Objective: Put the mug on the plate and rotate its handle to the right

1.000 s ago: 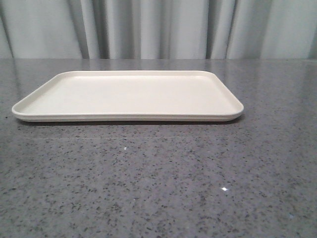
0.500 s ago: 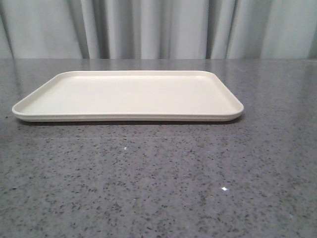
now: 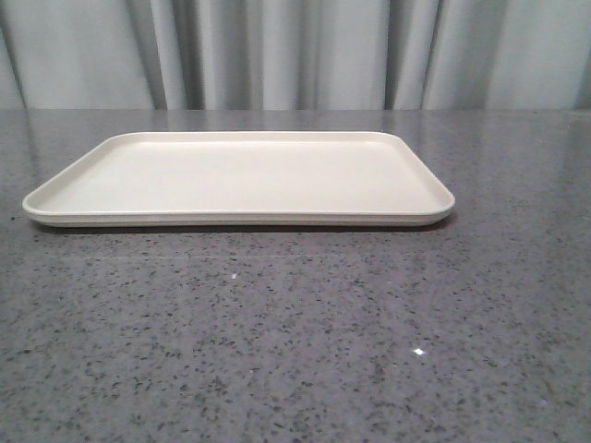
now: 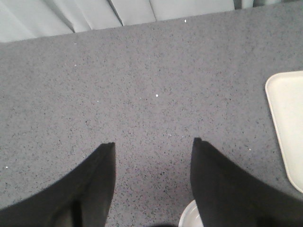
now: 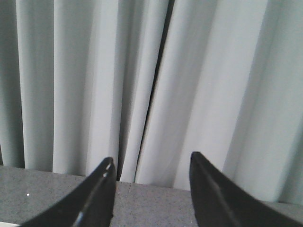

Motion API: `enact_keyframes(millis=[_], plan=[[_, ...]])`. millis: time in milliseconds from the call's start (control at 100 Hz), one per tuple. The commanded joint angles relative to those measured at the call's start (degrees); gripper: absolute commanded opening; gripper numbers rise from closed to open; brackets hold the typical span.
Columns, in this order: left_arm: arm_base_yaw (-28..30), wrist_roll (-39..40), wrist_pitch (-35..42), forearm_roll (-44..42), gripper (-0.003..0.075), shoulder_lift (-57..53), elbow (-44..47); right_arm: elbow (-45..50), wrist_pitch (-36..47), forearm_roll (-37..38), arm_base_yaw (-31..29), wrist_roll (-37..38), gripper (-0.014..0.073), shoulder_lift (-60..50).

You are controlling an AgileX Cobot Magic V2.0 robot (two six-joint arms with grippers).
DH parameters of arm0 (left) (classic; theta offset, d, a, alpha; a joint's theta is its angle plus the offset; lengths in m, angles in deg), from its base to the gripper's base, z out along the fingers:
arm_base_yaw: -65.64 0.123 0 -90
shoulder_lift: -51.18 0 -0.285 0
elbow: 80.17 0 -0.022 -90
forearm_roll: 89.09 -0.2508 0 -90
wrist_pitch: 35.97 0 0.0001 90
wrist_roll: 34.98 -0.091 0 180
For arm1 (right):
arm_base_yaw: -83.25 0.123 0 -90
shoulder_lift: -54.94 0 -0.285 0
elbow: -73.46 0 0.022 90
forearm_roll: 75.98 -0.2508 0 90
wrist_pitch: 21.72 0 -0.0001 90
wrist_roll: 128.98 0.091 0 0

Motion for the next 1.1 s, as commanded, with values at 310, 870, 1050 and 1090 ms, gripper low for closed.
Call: enact_keyframes(millis=[310,870,1050,1090], plan=[[0.2,0.5,0.5,0.2,0.0368,-1.8,13.6,-1.9,2.8,0.6,-0.1,-0.4,0.0378,1.2],[0.2,0.3,1.3,0.1,0.0368,-0.6,24.5,-1.9,0.6,0.6,-0.1,-0.4,0.0378,1.2],[0.2,0.3,2.8,0.6,0.0368,1.3,26.5,-1.9,0.6,0.6,-0.1,-0.4,0.0378,1.2],[0.2,0.3,2.9,0.6,0.0368,1.7,26.6,-1.9,0.5,0.6,-0.1,-0.4,0.0378,1.2]])
